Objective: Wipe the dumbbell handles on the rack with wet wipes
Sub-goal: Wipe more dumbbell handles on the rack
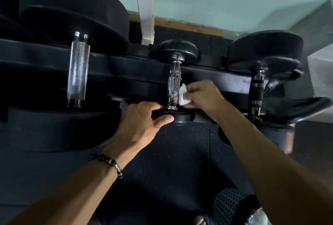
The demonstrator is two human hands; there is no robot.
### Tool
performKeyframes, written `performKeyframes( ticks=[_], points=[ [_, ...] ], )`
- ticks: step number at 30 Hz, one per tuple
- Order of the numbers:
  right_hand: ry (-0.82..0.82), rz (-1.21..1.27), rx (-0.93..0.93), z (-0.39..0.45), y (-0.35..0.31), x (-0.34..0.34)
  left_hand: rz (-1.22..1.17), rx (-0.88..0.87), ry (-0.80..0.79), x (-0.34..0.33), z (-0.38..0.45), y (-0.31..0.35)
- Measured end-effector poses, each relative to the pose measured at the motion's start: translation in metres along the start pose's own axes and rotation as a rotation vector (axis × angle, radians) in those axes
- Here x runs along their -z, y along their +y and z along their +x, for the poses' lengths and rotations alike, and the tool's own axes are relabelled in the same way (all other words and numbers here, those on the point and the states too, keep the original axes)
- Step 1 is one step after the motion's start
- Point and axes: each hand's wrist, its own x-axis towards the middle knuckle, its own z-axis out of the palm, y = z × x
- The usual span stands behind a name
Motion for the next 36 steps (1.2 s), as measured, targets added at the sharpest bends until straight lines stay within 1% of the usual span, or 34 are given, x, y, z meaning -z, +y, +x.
performKeyframes(
  ticks=[3, 4, 5, 7, 9, 11, 13, 14, 15, 17, 18, 20, 21, 22, 23, 25, 27, 28, 29, 31, 32, 34, 36],
  points=[
    [0.166, 0.209, 0.025, 0.017, -0.012, -0.009, -0.054, -0.004, -0.004, -0.002, 0.001, -0.002],
    [0.183, 0.21, 0.012, 0.017, -0.009, -0.016, -0.034, 0.004, -0.006, -0.002, 0.001, -0.001],
    [0.174, 0.16, -0.002, 0.014, -0.002, -0.02, -0.001, 0.017, -0.01, -0.001, 0.001, -0.001],
    [0.124, -0.015, -0.023, -0.001, 0.01, -0.02, 0.03, 0.033, -0.017, 0.001, 0.0, 0.001],
    [0.085, -0.132, -0.012, -0.012, 0.008, -0.01, 0.026, 0.038, -0.029, 0.003, 0.0, 0.002],
    [0.068, -0.139, 0.051, -0.02, -0.005, -0.001, 0.021, 0.033, -0.035, 0.005, 0.001, 0.002],
    [0.144, -0.212, 0.166, -0.028, -0.018, 0.001, -0.002, 0.018, -0.038, 0.011, 0.002, 0.005],
    [0.183, -0.264, 0.221, -0.033, -0.022, -0.001, -0.074, 0.004, -0.028, 0.015, 0.003, 0.007],
    [0.207, -0.299, 0.265, -0.039, -0.025, -0.003, -0.196, -0.017, -0.027, 0.02, 0.003, 0.011],
    [0.225, -0.312, 0.312, -0.048, -0.028, -0.009, -0.448, -0.097, -0.079, 0.03, 0.005, 0.022],
    [0.216, -0.282, 0.313, -0.051, -0.03, -0.011, -0.514, -0.148, -0.124, 0.032, 0.007, 0.026],
    [0.148, -0.121, 0.275, -0.055, -0.034, -0.014, -0.524, -0.223, -0.149, 0.034, 0.015, 0.026],
    [0.111, -0.007, 0.244, -0.057, -0.035, -0.016, -0.5, -0.234, -0.122, 0.034, 0.02, 0.026],
    [0.11, 0.071, 0.217, -0.059, -0.032, -0.017, -0.493, -0.227, -0.073, 0.035, 0.024, 0.023],
    [0.152, 0.079, 0.192, -0.06, -0.027, -0.02, -0.498, -0.201, -0.014, 0.035, 0.027, 0.02],
    [0.262, -0.103, 0.131, -0.064, -0.01, -0.025, -0.474, -0.06, 0.096, 0.034, 0.037, 0.014],
    [0.258, -0.29, 0.068, -0.07, 0.008, -0.035, -0.471, 0.072, 0.152, 0.034, 0.051, 0.015],
    [0.247, -0.345, 0.067, -0.071, 0.015, -0.039, -0.46, 0.069, 0.181, 0.033, 0.06, 0.018],
    [0.247, -0.371, 0.08, -0.071, 0.019, -0.042, -0.418, 0.027, 0.21, 0.032, 0.069, 0.023],
    [0.244, -0.365, 0.087, -0.07, 0.018, -0.042, -0.304, -0.092, 0.266, 0.029, 0.086, 0.035],
    [0.223, -0.357, 0.078, -0.068, 0.017, -0.039, -0.265, -0.12, 0.297, 0.026, 0.094, 0.038],
    [0.168, -0.332, 0.063, -0.067, 0.017, -0.032, -0.237, -0.109, 0.33, 0.021, 0.103, 0.038],
    [0.158, -0.29, 0.074, -0.067, 0.02, -0.029, -0.235, -0.038, 0.25, 0.017, 0.097, 0.03]
  ],
)
